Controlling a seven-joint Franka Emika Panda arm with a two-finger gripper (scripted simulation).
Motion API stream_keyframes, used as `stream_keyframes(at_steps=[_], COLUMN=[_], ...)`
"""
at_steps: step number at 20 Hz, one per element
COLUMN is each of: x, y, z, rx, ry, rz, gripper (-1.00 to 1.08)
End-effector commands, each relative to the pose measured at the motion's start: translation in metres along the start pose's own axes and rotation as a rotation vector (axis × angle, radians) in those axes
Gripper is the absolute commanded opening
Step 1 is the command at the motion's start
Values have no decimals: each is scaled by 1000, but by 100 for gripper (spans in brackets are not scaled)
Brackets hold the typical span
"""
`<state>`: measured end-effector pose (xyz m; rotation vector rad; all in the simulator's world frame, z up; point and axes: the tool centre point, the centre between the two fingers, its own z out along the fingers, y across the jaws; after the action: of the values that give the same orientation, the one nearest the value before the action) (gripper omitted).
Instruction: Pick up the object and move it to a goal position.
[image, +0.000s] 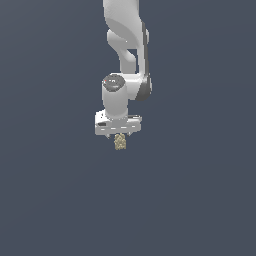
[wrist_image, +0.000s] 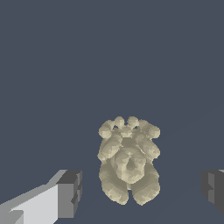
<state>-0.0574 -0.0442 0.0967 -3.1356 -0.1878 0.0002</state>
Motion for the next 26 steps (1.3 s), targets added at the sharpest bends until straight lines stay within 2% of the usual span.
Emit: stream_keyframes(at_steps=[1, 7, 12, 13, 26], x=[-1, -2, -1, -1, 1], y=[0, 0, 0, 0, 2], z=[9, 37, 43, 43, 40], rx=[0, 0, 0, 0, -1], ry=[-1, 0, 0, 0, 2], rz=[0, -2, -2, -2, -2], gripper=[100, 100, 100, -100, -100])
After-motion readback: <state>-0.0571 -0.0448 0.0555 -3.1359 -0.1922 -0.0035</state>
